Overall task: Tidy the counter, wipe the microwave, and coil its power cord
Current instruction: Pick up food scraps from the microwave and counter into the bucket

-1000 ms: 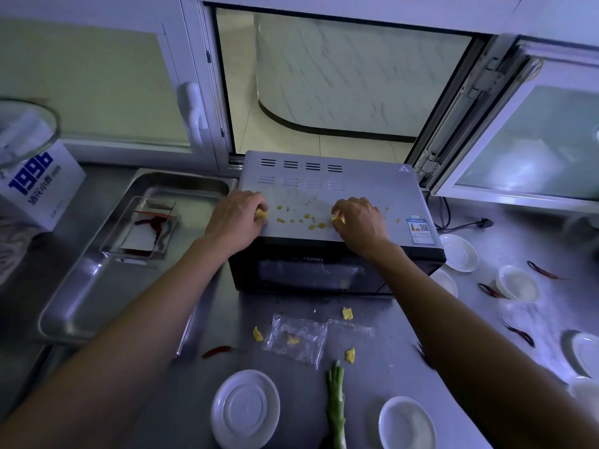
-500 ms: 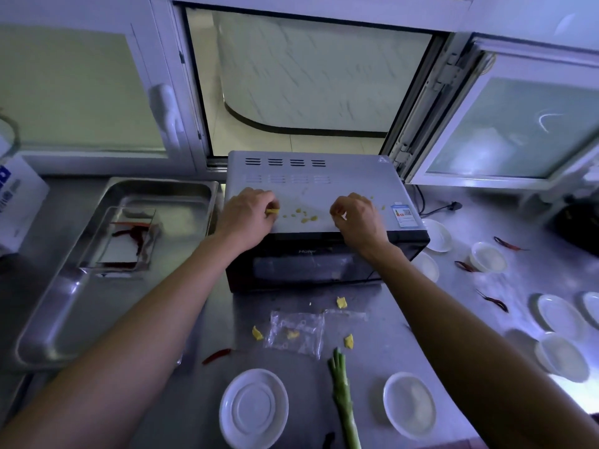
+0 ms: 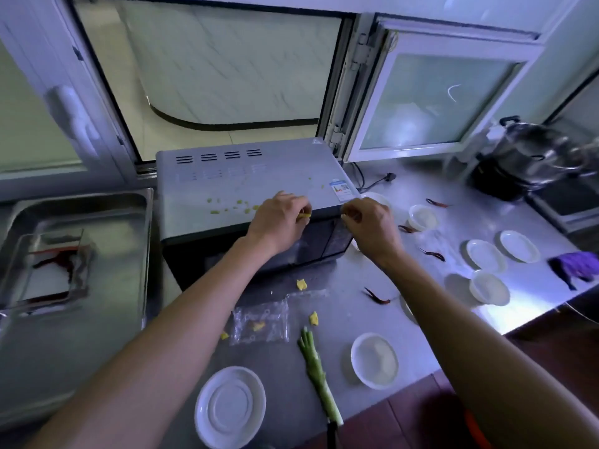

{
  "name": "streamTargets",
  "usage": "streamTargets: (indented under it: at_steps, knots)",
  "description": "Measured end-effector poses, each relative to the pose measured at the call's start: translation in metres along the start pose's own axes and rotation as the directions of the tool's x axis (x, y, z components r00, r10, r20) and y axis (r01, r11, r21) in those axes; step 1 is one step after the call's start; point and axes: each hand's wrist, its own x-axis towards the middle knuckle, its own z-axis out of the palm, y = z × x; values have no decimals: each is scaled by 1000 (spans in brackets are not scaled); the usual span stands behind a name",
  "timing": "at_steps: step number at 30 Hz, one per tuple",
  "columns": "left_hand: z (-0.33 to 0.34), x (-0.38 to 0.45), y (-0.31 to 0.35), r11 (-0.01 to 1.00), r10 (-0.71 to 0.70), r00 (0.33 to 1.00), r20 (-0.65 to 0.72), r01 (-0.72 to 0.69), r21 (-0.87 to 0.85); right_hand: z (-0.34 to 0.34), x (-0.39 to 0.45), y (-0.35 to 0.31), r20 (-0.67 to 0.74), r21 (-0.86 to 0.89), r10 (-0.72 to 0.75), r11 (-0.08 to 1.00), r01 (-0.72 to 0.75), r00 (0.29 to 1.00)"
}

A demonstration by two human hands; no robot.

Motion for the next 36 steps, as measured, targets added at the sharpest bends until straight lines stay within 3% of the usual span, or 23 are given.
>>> streamTargets:
  at_steps: [11, 17, 24, 27, 36]
  knots:
    - [101, 11, 163, 983, 184, 959, 218, -175, -60, -88, -139, 131, -116, 7, 263, 965, -264, 958]
    - [170, -21, 282, 952, 302, 867, 397, -299, -70, -138, -261, 209, -169, 2, 432, 899, -437, 886]
    - [231, -65, 426, 886, 447, 738, 506, -443, -136, -201, -399, 273, -272, 22, 579, 802, -597, 768]
    - [253, -81, 476, 833, 532, 673, 514, -524, -176, -222, -449, 295, -331, 50, 646, 740, -671, 688]
    - [310, -119, 572, 690, 702, 521, 485, -666, -284, -246, -546, 332, -418, 106, 778, 554, -825, 469]
